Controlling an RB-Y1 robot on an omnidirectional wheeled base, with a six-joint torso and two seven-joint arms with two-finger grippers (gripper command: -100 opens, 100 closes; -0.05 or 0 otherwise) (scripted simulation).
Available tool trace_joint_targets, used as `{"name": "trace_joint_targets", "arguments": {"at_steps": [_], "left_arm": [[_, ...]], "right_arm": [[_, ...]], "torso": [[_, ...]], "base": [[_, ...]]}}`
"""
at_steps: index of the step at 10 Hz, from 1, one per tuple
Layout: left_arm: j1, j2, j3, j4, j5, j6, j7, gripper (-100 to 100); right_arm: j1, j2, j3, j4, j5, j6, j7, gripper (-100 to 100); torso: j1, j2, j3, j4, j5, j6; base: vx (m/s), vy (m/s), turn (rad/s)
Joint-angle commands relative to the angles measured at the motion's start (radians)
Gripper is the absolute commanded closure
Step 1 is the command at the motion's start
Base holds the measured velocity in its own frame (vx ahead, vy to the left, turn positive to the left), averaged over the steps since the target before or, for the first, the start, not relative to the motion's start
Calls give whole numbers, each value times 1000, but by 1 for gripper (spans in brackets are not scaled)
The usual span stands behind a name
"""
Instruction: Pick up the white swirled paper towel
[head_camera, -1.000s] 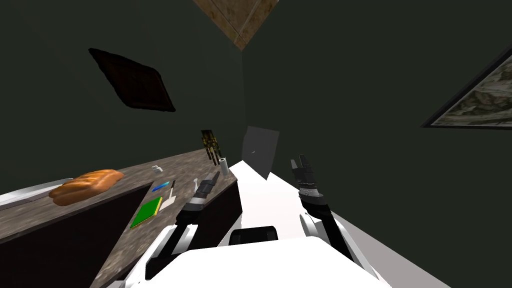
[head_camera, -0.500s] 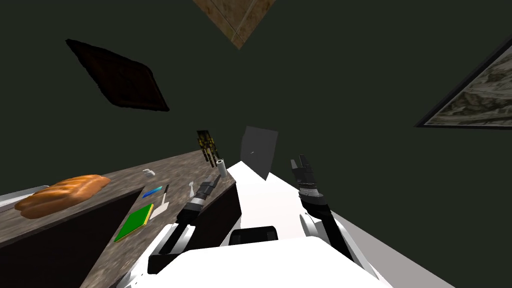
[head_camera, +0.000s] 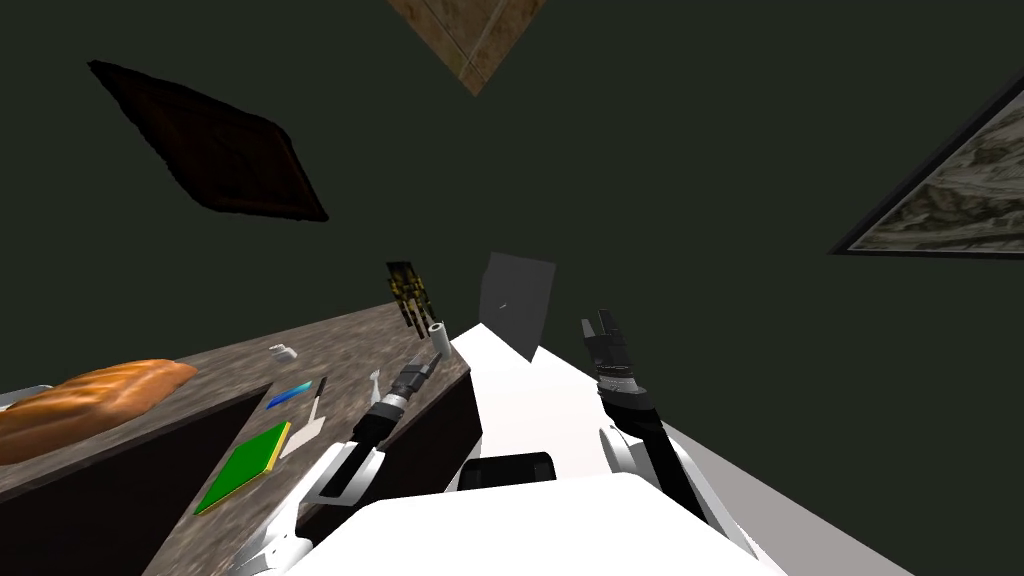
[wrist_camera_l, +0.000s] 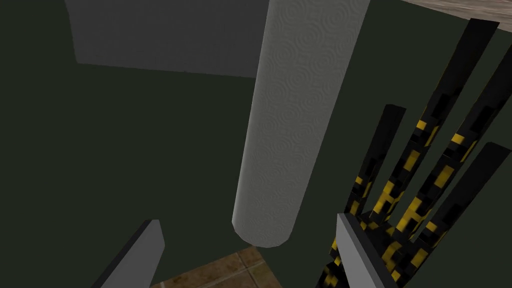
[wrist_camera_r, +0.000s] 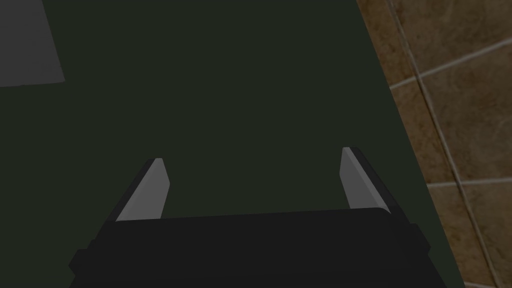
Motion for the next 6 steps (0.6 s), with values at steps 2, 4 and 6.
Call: {"name": "trace_joint_targets", "arguments": {"at_steps": [2,4,6], "left_arm": [[-25,45,-7,58,-17,21,-2,-100],[-33,49,-9,69,-19,21,-3,-100],[-35,50,-10,72,-20,23,-3,-100]], "right_arm": [[0,0,0,0,0,0,0,0],[0,0,0,0,0,0,0,0],[0,0,0,0,0,0,0,0]], "torso": [[0,0,0,0,0,0],[-1,-3,-2,-1,0,0],[-1,2,1,0,0,0]], "base": [[66,4,-32],[67,2,-21],[4,0,1]]}}
